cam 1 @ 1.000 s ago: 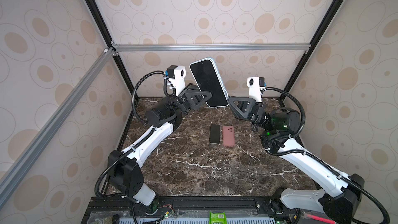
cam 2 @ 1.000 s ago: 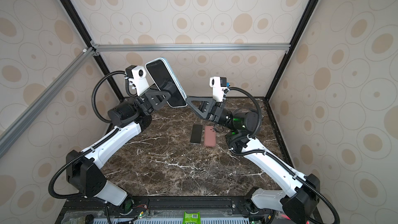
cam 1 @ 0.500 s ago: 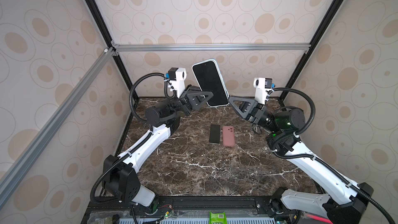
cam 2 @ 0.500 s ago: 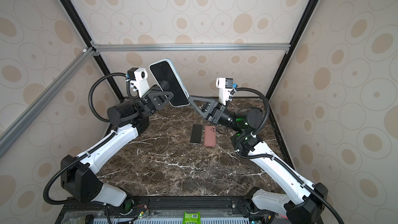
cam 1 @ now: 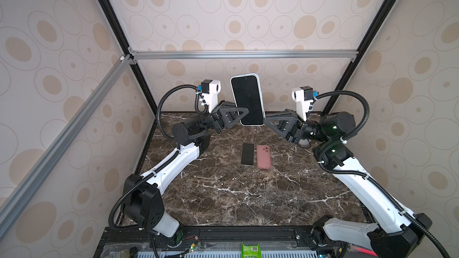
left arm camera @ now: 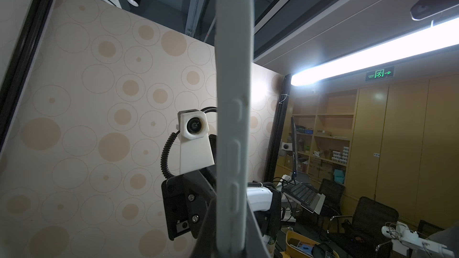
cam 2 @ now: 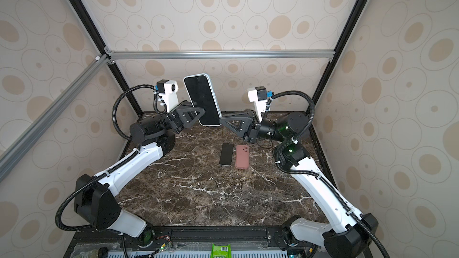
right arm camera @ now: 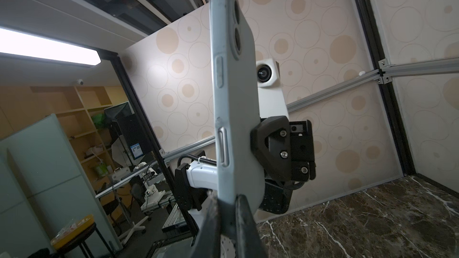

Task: Take the phone out of the phone case
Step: Remove the phone case from the phone.

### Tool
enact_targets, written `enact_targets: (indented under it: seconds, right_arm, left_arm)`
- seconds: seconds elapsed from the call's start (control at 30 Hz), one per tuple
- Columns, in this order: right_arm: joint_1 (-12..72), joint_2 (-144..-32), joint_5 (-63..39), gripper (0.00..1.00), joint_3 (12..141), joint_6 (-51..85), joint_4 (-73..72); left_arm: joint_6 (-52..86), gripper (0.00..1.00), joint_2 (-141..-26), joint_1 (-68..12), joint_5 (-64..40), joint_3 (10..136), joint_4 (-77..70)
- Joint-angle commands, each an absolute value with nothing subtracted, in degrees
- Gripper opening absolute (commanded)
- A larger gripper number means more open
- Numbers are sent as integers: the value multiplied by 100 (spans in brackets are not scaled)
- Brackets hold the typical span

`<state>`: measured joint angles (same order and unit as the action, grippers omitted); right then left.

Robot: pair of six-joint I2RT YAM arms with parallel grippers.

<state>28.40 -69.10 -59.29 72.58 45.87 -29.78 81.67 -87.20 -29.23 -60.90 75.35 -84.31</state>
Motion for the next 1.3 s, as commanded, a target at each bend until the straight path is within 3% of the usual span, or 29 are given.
enact_targets:
  seconds: [0.0, 0.1, 0.2, 0.33, 0.5, 0.77, 1.27]
  right_arm:
    - [2879, -7608, -6781, 0, 7108, 4151, -1637]
    - [2773, -7679, -7116, 0, 7346, 3883, -1511]
    - [2775, -7664, -7023, 0, 7806, 2997, -433]
    - [2778, -7548, -6858, 1, 7943, 2876, -249]
    - [2760, -7151, -6537, 20, 7673, 2855, -315]
    - [2719, -6243, -5206, 35, 6993, 2758, -931]
    - [2718, -6259, -5975, 28, 7429, 2238, -178]
  left_arm:
    - [8422, 0, -8641, -3635, -6508, 7908, -8782]
    - [8657, 0, -8722, -3655, -6527, 7960, -8905]
    - [8473, 0, -8721, -3659, -6581, 7951, -8637]
    - [7107, 0, -8427, -3658, -6488, 7831, -6959]
    - [5746, 0, -8068, -3641, -6047, 7787, -5321]
    - [5725, 0, -7962, -3520, -5591, 7614, -5166]
    - [5903, 0, -7968, -3396, -5398, 7515, -5026]
